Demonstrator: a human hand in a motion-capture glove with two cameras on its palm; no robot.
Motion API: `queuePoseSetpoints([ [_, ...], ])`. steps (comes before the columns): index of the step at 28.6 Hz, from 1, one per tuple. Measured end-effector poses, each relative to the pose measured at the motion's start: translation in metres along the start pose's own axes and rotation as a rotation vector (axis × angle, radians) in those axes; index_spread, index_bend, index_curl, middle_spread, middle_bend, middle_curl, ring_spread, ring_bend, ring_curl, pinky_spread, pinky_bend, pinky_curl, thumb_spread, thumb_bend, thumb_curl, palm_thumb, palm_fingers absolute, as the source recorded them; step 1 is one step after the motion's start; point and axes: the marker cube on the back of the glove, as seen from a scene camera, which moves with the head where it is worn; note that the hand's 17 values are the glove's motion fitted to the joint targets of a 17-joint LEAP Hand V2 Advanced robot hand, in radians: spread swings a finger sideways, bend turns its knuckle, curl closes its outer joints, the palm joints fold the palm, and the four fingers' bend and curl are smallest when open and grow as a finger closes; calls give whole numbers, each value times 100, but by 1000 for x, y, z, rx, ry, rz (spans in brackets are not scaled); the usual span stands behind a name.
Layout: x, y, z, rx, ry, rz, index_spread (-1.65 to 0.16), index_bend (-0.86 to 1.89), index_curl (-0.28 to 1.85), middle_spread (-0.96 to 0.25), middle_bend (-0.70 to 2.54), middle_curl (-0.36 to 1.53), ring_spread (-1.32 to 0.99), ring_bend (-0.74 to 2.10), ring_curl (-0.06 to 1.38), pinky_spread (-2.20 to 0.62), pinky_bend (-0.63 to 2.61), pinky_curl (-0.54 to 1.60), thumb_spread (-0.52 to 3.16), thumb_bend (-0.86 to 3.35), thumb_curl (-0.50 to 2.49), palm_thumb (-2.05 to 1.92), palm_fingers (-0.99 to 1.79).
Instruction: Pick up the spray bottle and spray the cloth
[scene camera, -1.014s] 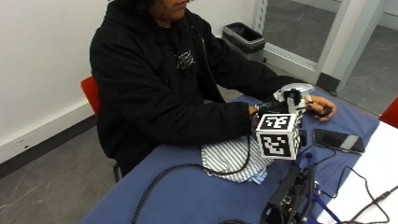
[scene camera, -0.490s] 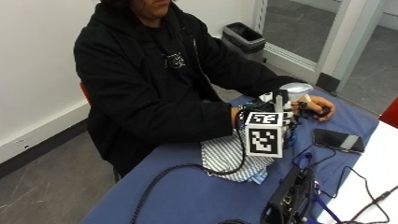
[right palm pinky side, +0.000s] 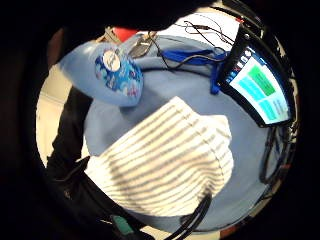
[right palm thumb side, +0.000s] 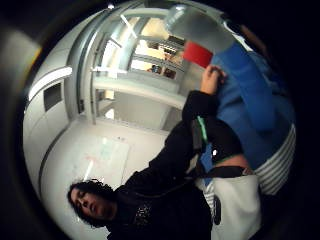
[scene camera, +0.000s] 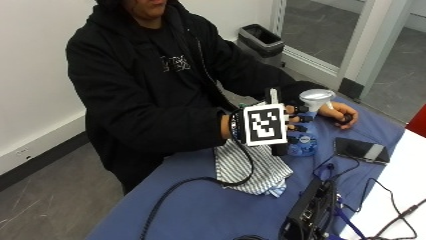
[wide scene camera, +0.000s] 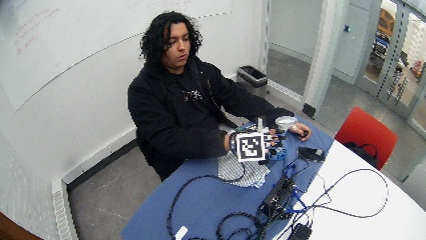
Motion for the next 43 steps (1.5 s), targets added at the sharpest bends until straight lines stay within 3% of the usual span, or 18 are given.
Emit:
queuePoseSetpoints([
  [7, -16, 16, -8, -90, 166, -14, -34, 8, 33, -6, 25, 40, -5, 47, 39, 21, 43, 40, 104, -6, 61, 67, 22],
  [19, -50, 104, -43, -198, 421, -78, -36, 13, 28, -8, 30, 39, -6, 43, 35, 23, 32, 35, 113, -3, 50, 61, 19],
  [33, -80, 175, -71, -249, 554, -95, -38, 13, 26, -9, 29, 37, -6, 43, 34, 23, 25, 33, 117, -3, 43, 58, 21],
  [43, -78, 182, -66, -227, 567, -115, -39, 14, 25, -8, 28, 36, -6, 45, 34, 24, 20, 32, 118, -3, 39, 53, 27],
])
